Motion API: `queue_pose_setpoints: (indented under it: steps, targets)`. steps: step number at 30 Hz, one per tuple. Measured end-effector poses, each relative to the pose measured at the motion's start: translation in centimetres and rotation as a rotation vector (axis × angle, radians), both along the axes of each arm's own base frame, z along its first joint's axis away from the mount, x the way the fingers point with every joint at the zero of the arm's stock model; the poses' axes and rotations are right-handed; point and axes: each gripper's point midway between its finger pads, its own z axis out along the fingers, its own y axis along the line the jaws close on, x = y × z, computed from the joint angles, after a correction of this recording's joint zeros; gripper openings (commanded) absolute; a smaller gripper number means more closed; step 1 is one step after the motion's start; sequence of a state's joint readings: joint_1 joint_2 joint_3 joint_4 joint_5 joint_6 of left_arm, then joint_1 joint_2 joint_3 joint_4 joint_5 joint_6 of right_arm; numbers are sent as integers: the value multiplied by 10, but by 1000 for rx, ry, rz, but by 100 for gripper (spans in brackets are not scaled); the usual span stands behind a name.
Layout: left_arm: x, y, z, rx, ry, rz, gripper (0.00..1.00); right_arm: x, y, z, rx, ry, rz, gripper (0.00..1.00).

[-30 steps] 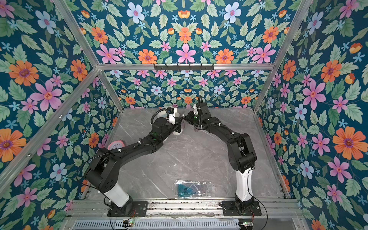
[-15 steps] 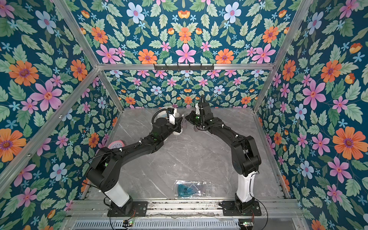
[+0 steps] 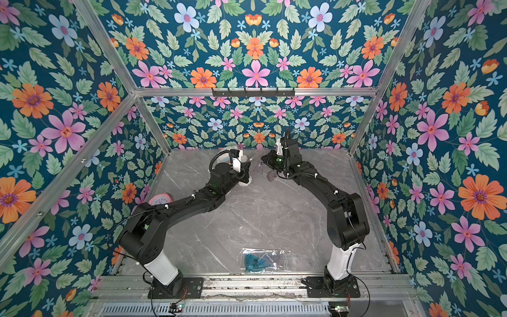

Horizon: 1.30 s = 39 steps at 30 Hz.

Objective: Open the ruler set and take out the ruler
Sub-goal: Take out the ruler from the ruler set bag, then place the ruler at the center of the board.

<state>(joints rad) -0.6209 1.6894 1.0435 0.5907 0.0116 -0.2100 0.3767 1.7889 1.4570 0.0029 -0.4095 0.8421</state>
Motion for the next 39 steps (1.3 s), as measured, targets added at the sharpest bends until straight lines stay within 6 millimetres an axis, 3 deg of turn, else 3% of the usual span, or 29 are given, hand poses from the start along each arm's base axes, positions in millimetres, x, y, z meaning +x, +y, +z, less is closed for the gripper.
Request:
queue_pose_setpoints:
  steps: [8,15,20,23,26,32,36,39]
  targets:
    - [2,6,7,-4,-14,21,0,-10,-33,14,24,-13,-26,0]
    - [10,21,5,18,-4,67,0,-3,-86,-15,50,57,-135,0]
    - [13,22,2,29,5,72,0,-6,-89,9,96,-1,-111,0]
    - [12,21,2,28,5,70,0,-2,-98,5,104,8,-130,0]
    - [12,23,5,26,1,72,0,9,-112,-16,102,39,-158,0]
    - [11,25,11,18,-10,74,0,31,-147,-87,93,172,-232,0]
    - [10,25,14,15,-13,73,0,44,-153,-128,104,252,-239,0]
    - [10,25,14,13,-14,71,0,54,-155,-144,107,278,-242,1]
